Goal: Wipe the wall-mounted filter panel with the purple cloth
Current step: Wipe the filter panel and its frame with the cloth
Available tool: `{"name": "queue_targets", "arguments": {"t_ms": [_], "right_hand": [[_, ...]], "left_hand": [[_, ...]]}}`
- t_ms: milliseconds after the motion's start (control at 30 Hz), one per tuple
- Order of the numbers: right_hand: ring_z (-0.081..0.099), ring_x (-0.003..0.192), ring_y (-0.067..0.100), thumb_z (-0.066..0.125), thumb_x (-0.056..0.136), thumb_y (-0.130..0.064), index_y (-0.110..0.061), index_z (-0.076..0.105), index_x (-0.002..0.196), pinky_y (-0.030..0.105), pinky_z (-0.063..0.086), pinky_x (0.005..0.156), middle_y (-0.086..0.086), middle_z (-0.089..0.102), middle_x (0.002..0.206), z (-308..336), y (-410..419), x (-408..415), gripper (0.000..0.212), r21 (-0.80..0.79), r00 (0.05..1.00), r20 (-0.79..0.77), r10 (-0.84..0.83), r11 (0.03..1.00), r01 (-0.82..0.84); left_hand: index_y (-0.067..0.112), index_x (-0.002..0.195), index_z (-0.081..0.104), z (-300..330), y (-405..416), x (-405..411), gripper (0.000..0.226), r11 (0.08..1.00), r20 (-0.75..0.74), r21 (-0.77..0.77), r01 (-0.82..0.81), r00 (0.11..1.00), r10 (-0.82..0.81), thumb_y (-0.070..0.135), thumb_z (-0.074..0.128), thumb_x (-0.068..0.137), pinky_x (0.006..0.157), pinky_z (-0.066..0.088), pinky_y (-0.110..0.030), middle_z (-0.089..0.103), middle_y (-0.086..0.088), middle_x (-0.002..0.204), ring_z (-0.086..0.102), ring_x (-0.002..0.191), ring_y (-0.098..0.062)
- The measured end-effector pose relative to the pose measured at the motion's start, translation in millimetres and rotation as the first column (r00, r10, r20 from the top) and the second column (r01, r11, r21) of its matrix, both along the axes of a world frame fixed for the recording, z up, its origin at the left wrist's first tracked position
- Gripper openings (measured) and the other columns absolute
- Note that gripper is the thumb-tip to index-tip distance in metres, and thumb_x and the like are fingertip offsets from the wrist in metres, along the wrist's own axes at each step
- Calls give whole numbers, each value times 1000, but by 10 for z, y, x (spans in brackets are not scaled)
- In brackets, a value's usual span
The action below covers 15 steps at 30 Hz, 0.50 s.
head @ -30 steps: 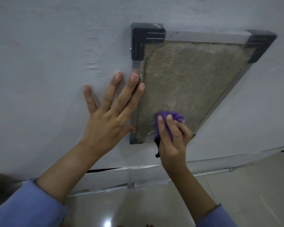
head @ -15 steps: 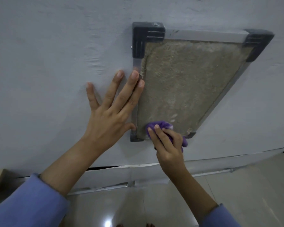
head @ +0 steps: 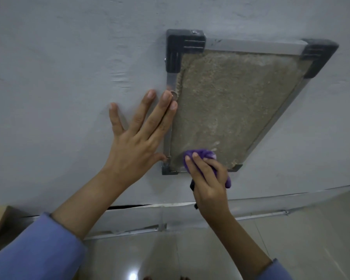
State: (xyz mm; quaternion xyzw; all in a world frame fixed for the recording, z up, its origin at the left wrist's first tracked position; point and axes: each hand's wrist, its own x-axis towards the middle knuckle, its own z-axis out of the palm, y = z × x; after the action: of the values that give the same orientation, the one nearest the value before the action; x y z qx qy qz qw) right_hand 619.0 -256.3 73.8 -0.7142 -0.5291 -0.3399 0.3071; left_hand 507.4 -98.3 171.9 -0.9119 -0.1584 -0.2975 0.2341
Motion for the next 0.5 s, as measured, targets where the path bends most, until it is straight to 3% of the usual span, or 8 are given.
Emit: {"name": "queue_targets", "arguments": {"t_ms": [133, 233, 367, 500], "right_hand": [[47, 108, 29, 65, 85, 5, -4, 57, 125, 33, 43, 96, 11, 59, 127, 204, 131, 52, 41, 161, 1000, 24, -20, 987, 16], [45, 106, 28, 57, 91, 3, -4, 56, 123, 33, 44, 93, 9, 53, 129, 187, 221, 52, 33, 149, 996, 62, -57, 988, 47], [45, 105, 27, 48, 95, 1, -3, 64, 117, 38, 49, 86, 11, 62, 123, 87, 132, 18, 27, 37, 995, 76, -58, 998, 55], [47, 107, 28, 55, 85, 3, -2, 65, 116, 42, 49, 85, 13, 64, 122, 68, 10, -85, 33, 52, 999, -40, 3, 999, -1]], "left_hand": [[9, 150, -12, -15, -33, -3, 134, 999, 14, 22, -39, 999, 38, 56, 74, 59, 99, 15, -68, -29, -5, 154, -18, 143, -22], [6, 150, -7, -39, -83, -3, 134, 990, 34, 89, -108, 994, 105, 56, 77, 58, 101, 20, -65, -25, -10, 155, -16, 144, -24], [12, 151, -10, -114, -126, -54, 135, 998, 38, 39, -47, 998, 45, 51, 80, 59, 110, -11, -58, -26, -7, 155, -19, 144, -24], [23, 151, -11, -230, -155, -120, 135, 1000, 33, 22, -1, 999, 0, 54, 81, 58, 108, -13, -59, -25, -5, 156, -19, 144, -25]]}}
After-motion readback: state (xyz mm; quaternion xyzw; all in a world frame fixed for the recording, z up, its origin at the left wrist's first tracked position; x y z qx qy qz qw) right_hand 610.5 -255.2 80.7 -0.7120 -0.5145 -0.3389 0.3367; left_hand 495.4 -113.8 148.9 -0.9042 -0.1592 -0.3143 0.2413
